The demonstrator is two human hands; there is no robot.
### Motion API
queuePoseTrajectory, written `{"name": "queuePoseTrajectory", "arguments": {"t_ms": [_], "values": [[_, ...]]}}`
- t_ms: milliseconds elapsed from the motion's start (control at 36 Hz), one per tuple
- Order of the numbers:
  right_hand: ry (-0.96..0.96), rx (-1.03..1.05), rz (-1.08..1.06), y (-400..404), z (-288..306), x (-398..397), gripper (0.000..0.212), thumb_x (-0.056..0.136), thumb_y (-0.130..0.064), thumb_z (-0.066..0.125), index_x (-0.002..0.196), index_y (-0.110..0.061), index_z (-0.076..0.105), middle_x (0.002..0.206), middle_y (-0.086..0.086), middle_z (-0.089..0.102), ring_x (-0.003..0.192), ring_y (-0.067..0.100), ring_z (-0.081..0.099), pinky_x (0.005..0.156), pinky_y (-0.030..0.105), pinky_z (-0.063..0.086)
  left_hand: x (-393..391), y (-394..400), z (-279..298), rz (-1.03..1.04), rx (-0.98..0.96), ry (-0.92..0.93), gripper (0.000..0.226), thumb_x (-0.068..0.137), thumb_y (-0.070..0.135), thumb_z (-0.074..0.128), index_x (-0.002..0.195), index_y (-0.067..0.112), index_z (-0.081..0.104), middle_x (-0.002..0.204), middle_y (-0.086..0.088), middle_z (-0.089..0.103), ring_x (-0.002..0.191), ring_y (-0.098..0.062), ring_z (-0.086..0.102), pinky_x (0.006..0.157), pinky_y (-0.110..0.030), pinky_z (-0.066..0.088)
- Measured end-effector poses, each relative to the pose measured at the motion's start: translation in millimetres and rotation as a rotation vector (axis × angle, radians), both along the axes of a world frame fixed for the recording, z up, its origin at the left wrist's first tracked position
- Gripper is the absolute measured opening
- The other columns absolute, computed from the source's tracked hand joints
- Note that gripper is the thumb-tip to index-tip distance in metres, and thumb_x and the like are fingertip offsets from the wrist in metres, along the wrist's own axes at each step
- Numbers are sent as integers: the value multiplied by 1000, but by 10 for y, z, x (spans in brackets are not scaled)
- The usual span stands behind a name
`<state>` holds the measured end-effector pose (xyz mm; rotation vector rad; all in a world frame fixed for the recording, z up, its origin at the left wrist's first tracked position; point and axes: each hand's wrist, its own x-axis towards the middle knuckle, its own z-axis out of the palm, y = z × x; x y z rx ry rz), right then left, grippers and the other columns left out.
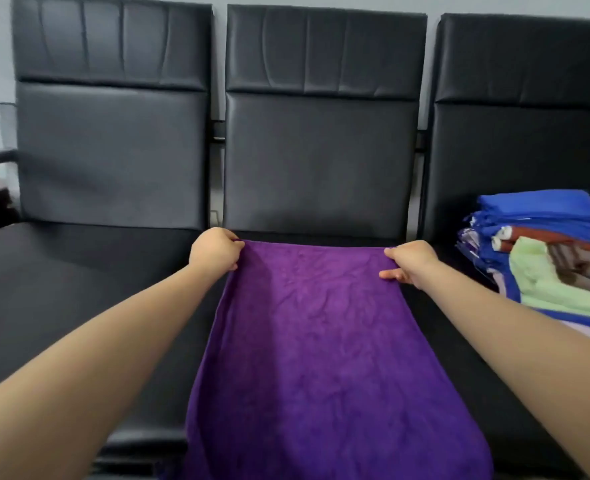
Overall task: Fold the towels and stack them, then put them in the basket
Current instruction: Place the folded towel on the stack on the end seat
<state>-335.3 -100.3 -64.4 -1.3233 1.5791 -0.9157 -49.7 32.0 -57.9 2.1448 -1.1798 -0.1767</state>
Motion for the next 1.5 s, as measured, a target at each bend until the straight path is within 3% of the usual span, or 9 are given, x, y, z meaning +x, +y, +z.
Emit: {"name": "queuePoseTrajectory", "arguments": {"t_ms": [111,222,333,417,583,917,1222,1389,1500], "values": [[-197,43,-34,-158,-138,148,33,97,-3,52,129,1,50,122,11,53,41,17,62,32,24,47,70,-237,-128,49,-8,-69,22,91,12,50,100,12,69,75,-9,70,78,-25,68,71,-26,49],[-286,-27,-15,-233,-344,253,56,94,3,47,148,-12,36,139,11,48,88,17,59,82,33,56,93,-351,-353,82,73,-209,37,91,7,47,127,13,55,127,-19,46,108,-39,55,87,-41,46],[62,-268,36,-184,-350,251,58,91,-7,48,147,-15,39,147,7,42,124,26,51,106,33,40,124,-349,-476,92,152,-312,41,91,6,45,131,15,49,129,-17,38,114,-37,47,85,-45,44],[200,-348,78,-109,-271,209,49,93,-10,47,142,-14,45,143,10,47,127,26,48,96,26,37,96,-252,-414,79,156,-337,39,92,12,46,131,16,50,128,-16,40,115,-36,47,84,-44,43],[153,-287,240,226,-92,233,20,94,-17,45,92,-12,64,82,4,59,78,21,58,68,33,49,-113,37,-45,-79,22,-186,31,89,19,48,114,14,64,119,-15,59,105,-32,58,89,-35,47],[429,-404,767,1536,193,-61,28,98,-27,53,73,-20,66,63,-10,58,50,-2,52,52,14,39,-927,1088,152,-430,-5,-156,17,94,21,54,102,16,68,90,5,63,79,-10,53,66,-19,35],[537,-432,1037,2069,-227,-329,17,87,-39,68,80,-26,62,70,-12,54,64,3,46,66,21,43,-916,1589,-271,-683,148,-246,12,93,23,59,98,19,68,84,12,61,70,1,50,72,-17,38],[823,-755,1160,2141,-282,-374,32,85,-50,66,100,-26,52,86,-18,41,84,4,40,67,9,32,-934,1651,-378,-755,157,-374,13,92,34,57,102,28,62,89,10,55,72,2,47,74,-20,41],[800,-808,1165,2132,-303,-343,22,92,-44,58,97,-23,52,82,-19,39,84,3,39,69,15,33,-952,1644,-398,-758,127,-391,51,86,63,31,102,26,62,89,10,55,79,-4,51,78,-25,43]]}}
